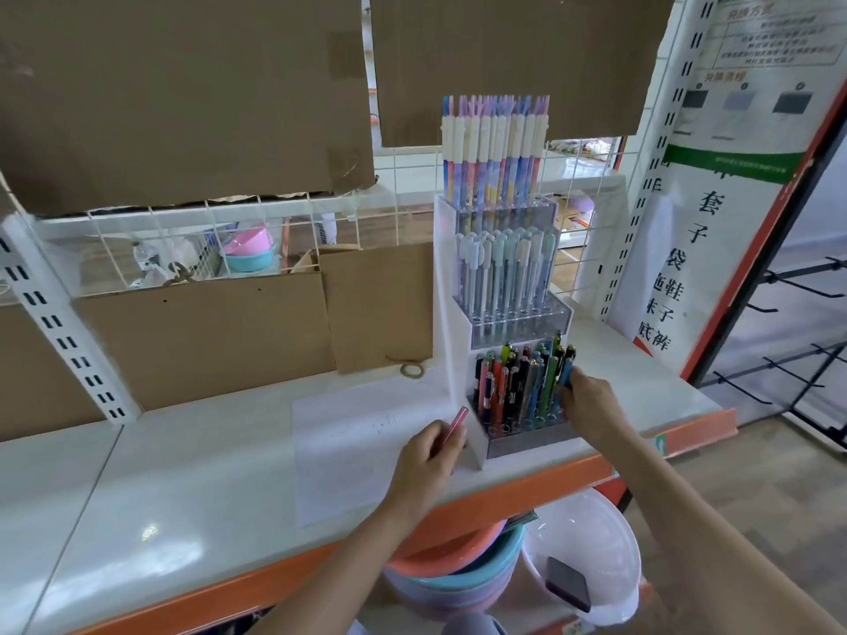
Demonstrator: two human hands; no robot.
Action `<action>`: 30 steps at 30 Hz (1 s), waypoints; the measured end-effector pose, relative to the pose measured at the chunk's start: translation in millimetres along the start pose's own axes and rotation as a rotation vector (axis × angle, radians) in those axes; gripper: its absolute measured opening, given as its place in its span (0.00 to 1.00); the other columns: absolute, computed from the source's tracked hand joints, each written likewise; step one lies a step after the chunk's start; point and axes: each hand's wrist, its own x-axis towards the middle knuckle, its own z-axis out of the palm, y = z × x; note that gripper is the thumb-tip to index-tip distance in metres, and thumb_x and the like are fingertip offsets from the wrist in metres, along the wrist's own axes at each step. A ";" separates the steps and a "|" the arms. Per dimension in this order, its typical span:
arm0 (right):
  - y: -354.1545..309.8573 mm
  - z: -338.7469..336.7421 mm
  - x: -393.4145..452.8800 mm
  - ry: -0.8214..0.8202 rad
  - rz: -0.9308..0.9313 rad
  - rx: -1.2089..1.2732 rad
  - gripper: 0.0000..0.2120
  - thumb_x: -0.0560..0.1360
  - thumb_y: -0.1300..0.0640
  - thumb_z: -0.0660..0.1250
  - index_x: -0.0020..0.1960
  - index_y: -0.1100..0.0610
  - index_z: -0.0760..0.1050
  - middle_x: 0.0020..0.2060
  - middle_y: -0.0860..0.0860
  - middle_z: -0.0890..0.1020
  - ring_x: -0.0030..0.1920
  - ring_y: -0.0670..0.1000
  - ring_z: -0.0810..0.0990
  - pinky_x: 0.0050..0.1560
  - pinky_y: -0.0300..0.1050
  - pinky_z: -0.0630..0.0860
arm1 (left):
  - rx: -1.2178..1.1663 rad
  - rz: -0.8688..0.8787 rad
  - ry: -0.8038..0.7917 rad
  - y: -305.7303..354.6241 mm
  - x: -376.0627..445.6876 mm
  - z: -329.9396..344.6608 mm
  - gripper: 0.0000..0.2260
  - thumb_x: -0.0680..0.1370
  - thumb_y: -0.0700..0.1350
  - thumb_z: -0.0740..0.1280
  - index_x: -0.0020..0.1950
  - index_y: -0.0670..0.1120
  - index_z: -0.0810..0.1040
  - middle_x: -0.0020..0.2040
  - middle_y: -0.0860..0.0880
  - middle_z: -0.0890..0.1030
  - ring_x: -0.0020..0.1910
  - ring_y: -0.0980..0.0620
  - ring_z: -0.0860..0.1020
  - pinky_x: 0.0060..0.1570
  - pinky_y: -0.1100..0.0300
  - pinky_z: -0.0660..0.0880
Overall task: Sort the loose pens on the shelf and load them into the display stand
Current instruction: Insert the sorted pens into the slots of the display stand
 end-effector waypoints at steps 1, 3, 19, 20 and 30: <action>-0.8 0.8 1.2 0.009 0.002 -0.019 0.05 0.80 0.63 0.58 0.49 0.65 0.70 0.44 0.64 0.80 0.38 0.58 0.77 0.42 0.54 0.75 | -0.004 -0.002 -0.001 0.1 0.6 -0.4 0.15 0.80 0.50 0.61 0.44 0.39 0.75 0.28 0.55 0.68 0.28 0.60 0.68 0.35 0.63 0.67; -2.0 1.2 3.1 0.019 0.012 -0.016 0.08 0.80 0.61 0.57 0.53 0.65 0.71 0.45 0.64 0.80 0.43 0.61 0.78 0.45 0.54 0.74 | -0.022 -0.017 -0.004 -1.5 1.0 -0.9 0.14 0.80 0.51 0.61 0.43 0.41 0.75 0.28 0.56 0.69 0.28 0.60 0.68 0.34 0.66 0.68; -19.8 10.1 -61.5 -0.086 -0.013 0.454 0.09 0.79 0.53 0.62 0.40 0.51 0.75 0.32 0.49 0.76 0.30 0.46 0.70 0.32 0.37 0.66 | -0.082 -0.011 -0.157 -13.4 1.5 4.1 0.11 0.82 0.47 0.57 0.48 0.48 0.79 0.28 0.57 0.70 0.32 0.58 0.69 0.35 0.67 0.65; -27.7 11.9 -70.9 -0.149 -0.022 0.551 0.09 0.78 0.52 0.62 0.40 0.50 0.76 0.29 0.47 0.75 0.27 0.44 0.69 0.30 0.36 0.65 | -0.080 -0.008 -0.190 -10.4 0.9 10.2 0.12 0.82 0.46 0.57 0.47 0.48 0.79 0.28 0.57 0.71 0.31 0.58 0.69 0.35 0.67 0.65; -30.9 1.2 -76.3 -0.034 0.060 0.792 0.13 0.80 0.57 0.59 0.41 0.62 0.72 0.29 0.53 0.78 0.25 0.46 0.71 0.28 0.41 0.68 | 0.371 0.108 -0.296 7.1 -2.4 33.8 0.09 0.82 0.45 0.56 0.47 0.49 0.74 0.35 0.57 0.75 0.34 0.62 0.72 0.38 0.68 0.68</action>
